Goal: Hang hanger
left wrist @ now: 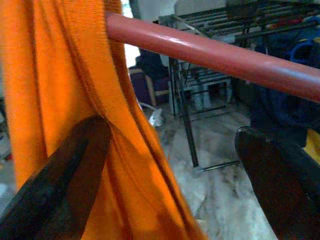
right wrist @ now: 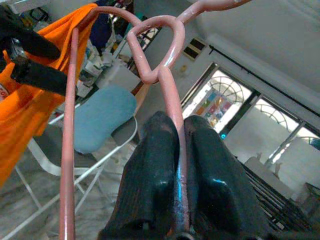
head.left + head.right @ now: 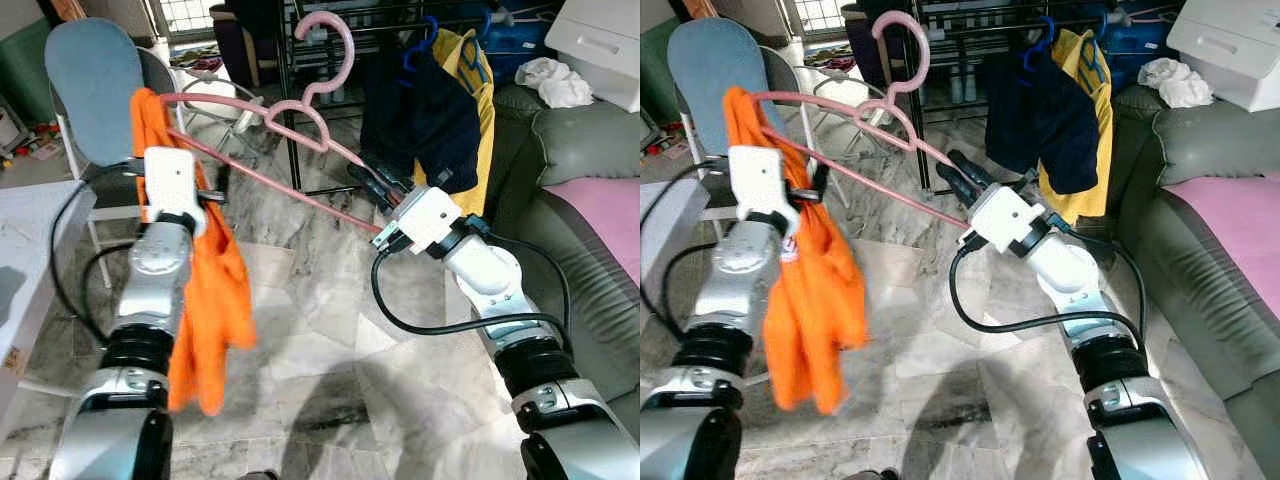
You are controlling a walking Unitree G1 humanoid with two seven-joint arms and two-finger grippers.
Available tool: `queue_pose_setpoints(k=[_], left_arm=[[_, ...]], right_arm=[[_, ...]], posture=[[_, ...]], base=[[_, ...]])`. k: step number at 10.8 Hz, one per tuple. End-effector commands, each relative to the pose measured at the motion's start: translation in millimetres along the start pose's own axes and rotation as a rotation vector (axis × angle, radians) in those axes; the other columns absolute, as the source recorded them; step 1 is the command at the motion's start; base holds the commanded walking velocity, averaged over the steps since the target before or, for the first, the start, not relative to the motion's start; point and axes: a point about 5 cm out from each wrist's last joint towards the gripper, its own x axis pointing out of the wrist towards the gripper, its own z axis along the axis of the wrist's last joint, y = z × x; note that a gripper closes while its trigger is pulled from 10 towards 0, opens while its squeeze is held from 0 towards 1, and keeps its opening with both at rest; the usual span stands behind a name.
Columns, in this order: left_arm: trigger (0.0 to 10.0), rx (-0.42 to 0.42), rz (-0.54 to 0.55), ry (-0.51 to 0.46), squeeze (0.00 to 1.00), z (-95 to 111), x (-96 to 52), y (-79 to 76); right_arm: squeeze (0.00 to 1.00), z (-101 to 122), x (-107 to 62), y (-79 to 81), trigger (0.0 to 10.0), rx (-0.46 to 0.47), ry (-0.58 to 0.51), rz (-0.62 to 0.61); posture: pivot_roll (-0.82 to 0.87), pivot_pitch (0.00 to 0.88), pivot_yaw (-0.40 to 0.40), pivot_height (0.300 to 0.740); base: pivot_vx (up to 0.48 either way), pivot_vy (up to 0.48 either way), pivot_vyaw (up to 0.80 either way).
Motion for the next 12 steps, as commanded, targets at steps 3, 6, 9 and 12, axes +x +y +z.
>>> queue_pose_setpoints(k=[3, 6, 9, 12], left_arm=[[10.0, 0.018, 0.034, -0.021, 0.0, 7.6, -13.8, 11.8], [10.0, 0.028, 0.052, -0.035, 1.0, 8.7, -30.6, 15.2], [10.0, 0.044, 0.023, -0.051, 0.0, 17.6, -30.8, 12.3], [7.9, 0.006, 0.014, -0.061, 0.0, 19.1, -22.0, 9.7]], right_arm=[[0.0, 6.4, 3.7, -5.0, 10.0, -0.009, -0.028, -0.025], [0.0, 4.1, 3.9, -6.1, 10.0, -0.012, -0.016, -0.033], [0.0, 4.4, 5.0, -4.4, 10.0, -0.009, -0.018, -0.03], [0.0, 6.3, 4.4, -1.1, 10.0, 0.003, -0.026, -0.017]], posture=[[0.0, 0.089, 0.075, 0.74], [0.0, 0.092, 0.07, 0.74], [0.01, 0.093, 0.071, 0.74], [0.0, 0.09, 0.074, 0.74]], base=[[0.0, 0.0, 0.0], [0.0, 0.0, 0.0], [0.0, 0.0, 0.0], [0.0, 0.0, 0.0]])
